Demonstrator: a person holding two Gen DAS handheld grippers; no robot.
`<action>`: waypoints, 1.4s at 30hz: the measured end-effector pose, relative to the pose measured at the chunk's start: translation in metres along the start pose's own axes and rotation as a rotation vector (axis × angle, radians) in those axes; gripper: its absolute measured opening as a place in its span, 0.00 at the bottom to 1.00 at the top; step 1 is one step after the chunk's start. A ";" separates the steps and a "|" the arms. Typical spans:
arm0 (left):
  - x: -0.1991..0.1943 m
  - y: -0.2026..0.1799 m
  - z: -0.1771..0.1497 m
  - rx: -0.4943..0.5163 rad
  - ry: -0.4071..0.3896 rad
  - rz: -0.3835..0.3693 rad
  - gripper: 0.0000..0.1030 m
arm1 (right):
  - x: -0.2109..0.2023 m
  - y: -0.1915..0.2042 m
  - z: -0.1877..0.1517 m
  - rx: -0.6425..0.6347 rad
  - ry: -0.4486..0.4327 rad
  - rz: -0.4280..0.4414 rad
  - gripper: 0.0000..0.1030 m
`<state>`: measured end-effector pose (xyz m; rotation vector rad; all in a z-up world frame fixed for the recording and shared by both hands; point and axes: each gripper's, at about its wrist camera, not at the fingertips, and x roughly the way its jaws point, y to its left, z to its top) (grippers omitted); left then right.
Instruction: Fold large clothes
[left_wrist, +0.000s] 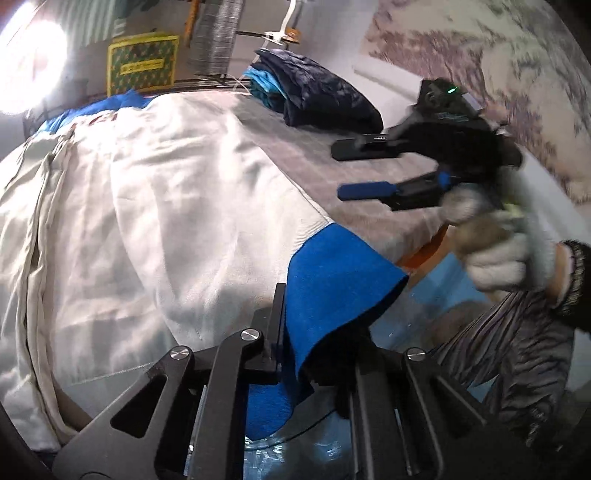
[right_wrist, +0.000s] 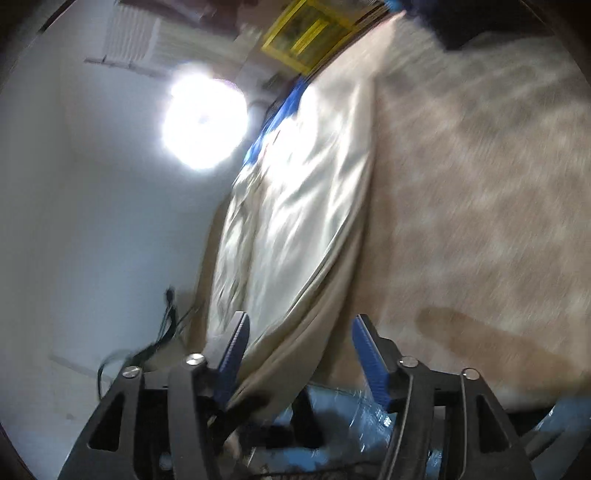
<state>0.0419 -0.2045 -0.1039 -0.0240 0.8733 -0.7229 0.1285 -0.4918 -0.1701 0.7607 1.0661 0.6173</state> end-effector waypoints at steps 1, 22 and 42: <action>-0.003 0.003 0.001 -0.018 -0.007 -0.004 0.08 | 0.003 0.000 0.010 -0.009 -0.019 -0.032 0.60; -0.038 0.046 -0.029 -0.362 -0.143 -0.063 0.07 | 0.117 0.070 0.126 -0.095 -0.104 -0.317 0.03; -0.078 0.131 -0.096 -0.823 -0.270 -0.066 0.06 | 0.295 0.220 0.076 -0.567 0.093 -0.441 0.02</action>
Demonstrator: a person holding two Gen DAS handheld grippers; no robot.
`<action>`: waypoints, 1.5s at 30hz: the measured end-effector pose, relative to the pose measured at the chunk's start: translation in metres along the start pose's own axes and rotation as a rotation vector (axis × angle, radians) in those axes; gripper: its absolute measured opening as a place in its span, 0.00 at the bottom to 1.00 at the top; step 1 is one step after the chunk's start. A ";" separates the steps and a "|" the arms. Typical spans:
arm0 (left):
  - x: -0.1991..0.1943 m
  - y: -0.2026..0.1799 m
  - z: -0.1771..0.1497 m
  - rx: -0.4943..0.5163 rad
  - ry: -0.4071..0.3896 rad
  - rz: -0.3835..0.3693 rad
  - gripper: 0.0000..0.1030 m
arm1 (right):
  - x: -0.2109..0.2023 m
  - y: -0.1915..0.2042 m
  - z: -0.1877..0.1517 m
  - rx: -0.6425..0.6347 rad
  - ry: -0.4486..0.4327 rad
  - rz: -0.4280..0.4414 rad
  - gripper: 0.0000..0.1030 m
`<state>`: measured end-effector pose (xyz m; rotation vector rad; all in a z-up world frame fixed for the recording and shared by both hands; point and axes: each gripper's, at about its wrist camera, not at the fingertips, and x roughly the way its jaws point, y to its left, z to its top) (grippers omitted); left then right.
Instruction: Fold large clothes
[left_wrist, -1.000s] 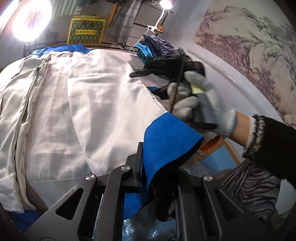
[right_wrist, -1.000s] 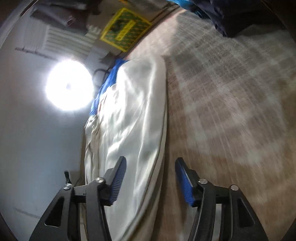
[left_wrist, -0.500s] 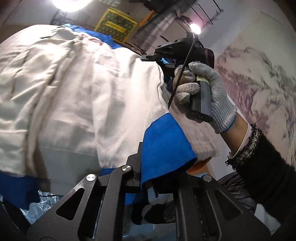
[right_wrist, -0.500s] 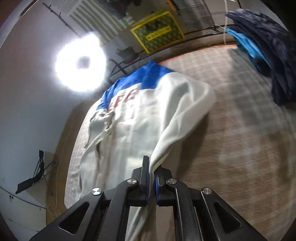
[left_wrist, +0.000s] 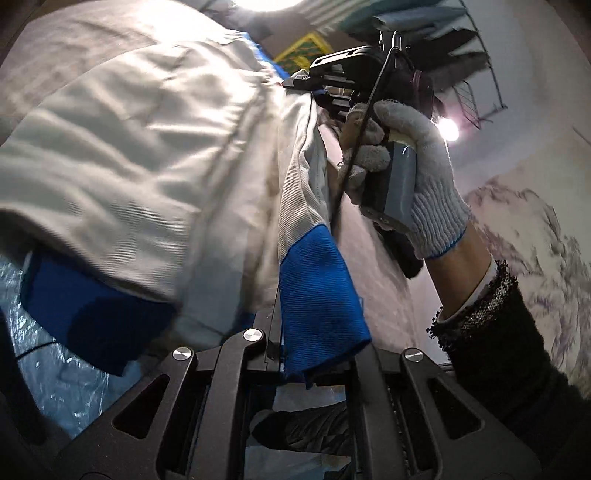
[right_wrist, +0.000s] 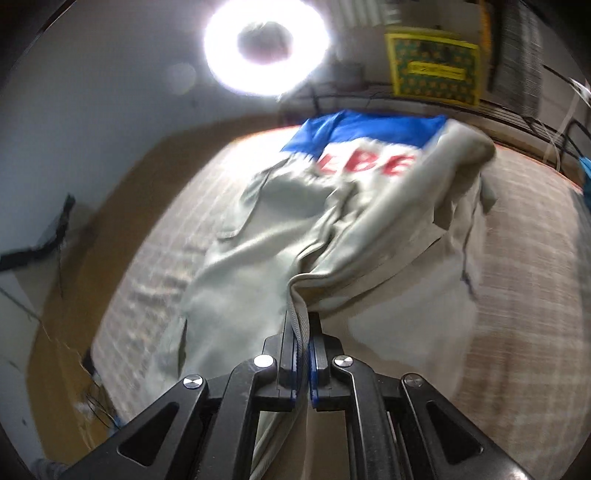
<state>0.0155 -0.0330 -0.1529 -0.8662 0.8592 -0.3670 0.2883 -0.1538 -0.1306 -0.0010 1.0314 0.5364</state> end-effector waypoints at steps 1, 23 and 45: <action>-0.001 0.005 0.000 -0.018 0.002 0.004 0.06 | 0.010 0.004 -0.001 -0.011 0.017 -0.010 0.02; -0.062 -0.016 -0.004 0.174 0.054 0.139 0.09 | -0.097 -0.101 -0.046 0.142 -0.097 0.144 0.28; 0.034 -0.014 0.045 0.302 0.220 0.257 0.13 | -0.004 -0.094 0.048 0.089 -0.021 0.027 0.53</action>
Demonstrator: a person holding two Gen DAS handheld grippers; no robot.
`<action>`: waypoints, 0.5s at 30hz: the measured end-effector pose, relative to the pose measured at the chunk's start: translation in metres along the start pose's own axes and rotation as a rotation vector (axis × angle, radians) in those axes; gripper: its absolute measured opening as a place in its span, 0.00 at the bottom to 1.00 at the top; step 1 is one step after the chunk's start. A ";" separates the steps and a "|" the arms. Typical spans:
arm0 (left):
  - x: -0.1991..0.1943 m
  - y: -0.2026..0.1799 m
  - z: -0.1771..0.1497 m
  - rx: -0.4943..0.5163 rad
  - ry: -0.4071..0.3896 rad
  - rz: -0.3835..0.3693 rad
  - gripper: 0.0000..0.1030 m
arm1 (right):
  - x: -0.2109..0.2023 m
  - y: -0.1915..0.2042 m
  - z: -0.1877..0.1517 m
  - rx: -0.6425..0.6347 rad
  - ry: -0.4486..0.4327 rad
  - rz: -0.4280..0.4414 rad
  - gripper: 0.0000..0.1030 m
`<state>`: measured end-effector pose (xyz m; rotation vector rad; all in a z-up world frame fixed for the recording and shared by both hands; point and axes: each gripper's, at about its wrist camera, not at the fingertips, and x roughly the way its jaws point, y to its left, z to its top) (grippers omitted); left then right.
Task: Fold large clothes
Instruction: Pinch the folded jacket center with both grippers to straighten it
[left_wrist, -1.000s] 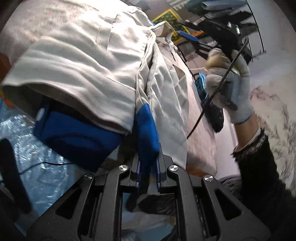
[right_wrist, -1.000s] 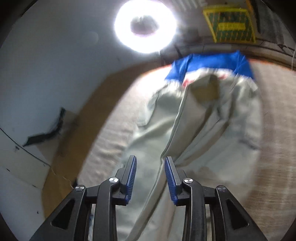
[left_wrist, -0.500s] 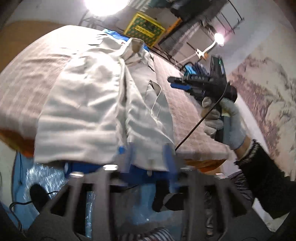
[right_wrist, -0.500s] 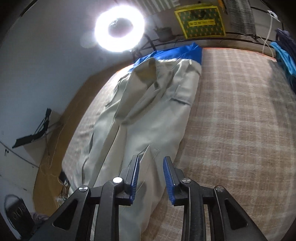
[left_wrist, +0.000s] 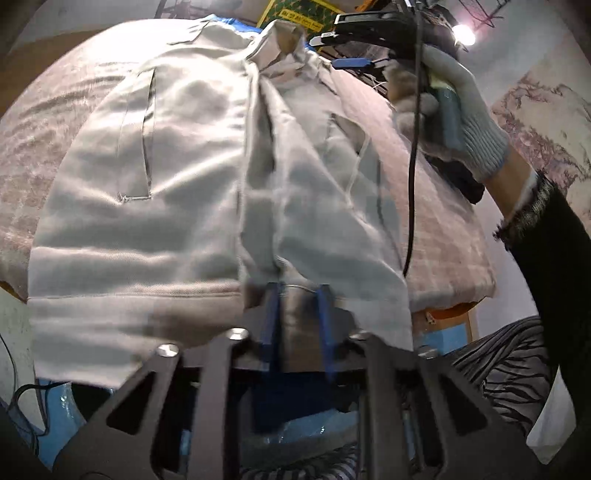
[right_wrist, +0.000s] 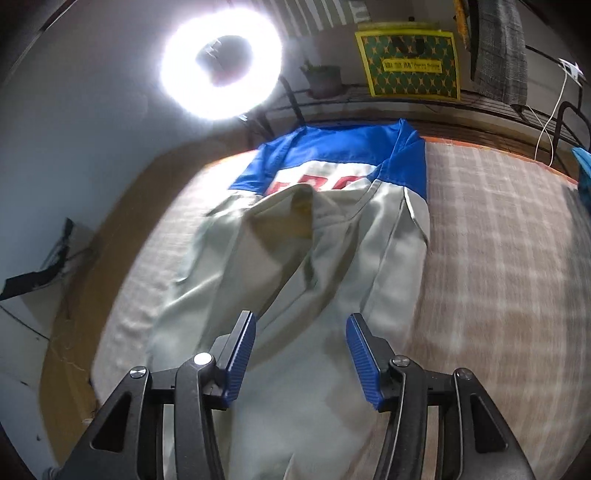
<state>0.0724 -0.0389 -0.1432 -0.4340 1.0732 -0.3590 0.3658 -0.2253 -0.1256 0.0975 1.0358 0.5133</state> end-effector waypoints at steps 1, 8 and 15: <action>0.000 0.003 0.001 -0.015 0.002 -0.017 0.11 | 0.010 -0.002 0.005 0.010 0.011 -0.005 0.53; -0.012 0.010 0.003 -0.059 -0.013 -0.089 0.07 | 0.065 -0.007 0.030 0.059 0.096 -0.074 0.00; -0.015 0.038 -0.005 -0.131 -0.013 -0.111 0.07 | 0.031 0.045 0.075 -0.181 0.005 -0.149 0.00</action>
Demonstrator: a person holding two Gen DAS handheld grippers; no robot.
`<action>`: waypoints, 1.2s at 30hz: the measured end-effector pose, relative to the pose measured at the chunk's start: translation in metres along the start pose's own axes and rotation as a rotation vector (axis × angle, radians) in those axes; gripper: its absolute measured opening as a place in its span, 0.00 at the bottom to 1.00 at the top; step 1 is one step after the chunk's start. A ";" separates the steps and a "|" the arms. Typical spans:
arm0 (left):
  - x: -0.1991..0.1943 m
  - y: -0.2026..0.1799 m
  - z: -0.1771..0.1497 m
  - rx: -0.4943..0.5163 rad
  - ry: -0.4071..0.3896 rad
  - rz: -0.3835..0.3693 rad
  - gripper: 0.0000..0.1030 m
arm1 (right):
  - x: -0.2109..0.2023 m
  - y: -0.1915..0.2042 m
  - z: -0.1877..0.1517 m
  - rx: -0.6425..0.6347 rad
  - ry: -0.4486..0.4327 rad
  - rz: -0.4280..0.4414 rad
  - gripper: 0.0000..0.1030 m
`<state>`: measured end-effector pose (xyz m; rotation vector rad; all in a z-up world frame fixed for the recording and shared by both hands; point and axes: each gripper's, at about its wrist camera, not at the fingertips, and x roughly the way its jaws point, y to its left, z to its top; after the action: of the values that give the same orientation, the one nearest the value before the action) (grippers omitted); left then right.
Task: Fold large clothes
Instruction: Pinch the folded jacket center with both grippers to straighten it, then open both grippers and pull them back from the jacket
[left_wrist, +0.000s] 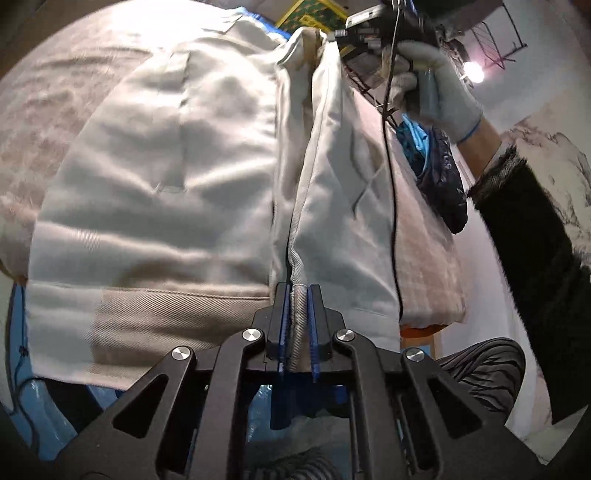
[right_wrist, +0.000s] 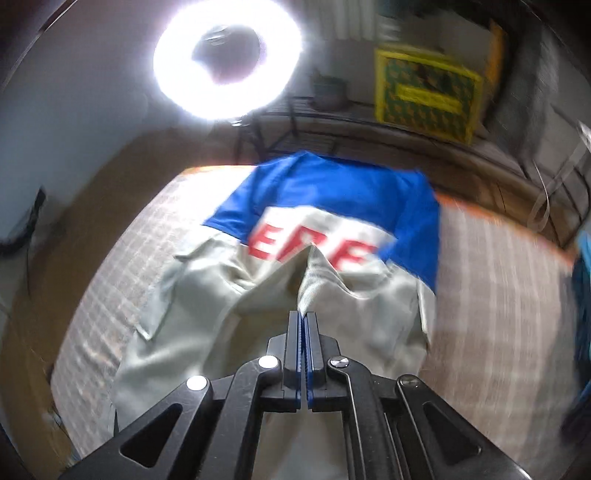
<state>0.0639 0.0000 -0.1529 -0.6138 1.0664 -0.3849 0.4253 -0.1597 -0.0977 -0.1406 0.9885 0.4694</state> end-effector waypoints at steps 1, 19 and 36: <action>0.000 0.003 0.000 -0.011 0.002 -0.006 0.07 | 0.007 0.009 0.004 -0.028 0.017 -0.008 0.00; -0.029 0.001 0.011 -0.005 -0.067 -0.019 0.09 | -0.039 -0.001 -0.043 0.075 -0.131 0.227 0.33; -0.058 -0.006 0.048 0.090 -0.064 0.023 0.10 | -0.146 0.040 -0.248 0.002 -0.087 0.221 0.36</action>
<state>0.0815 0.0420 -0.0928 -0.5296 0.9885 -0.3888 0.1498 -0.2500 -0.1093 -0.0084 0.9232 0.6717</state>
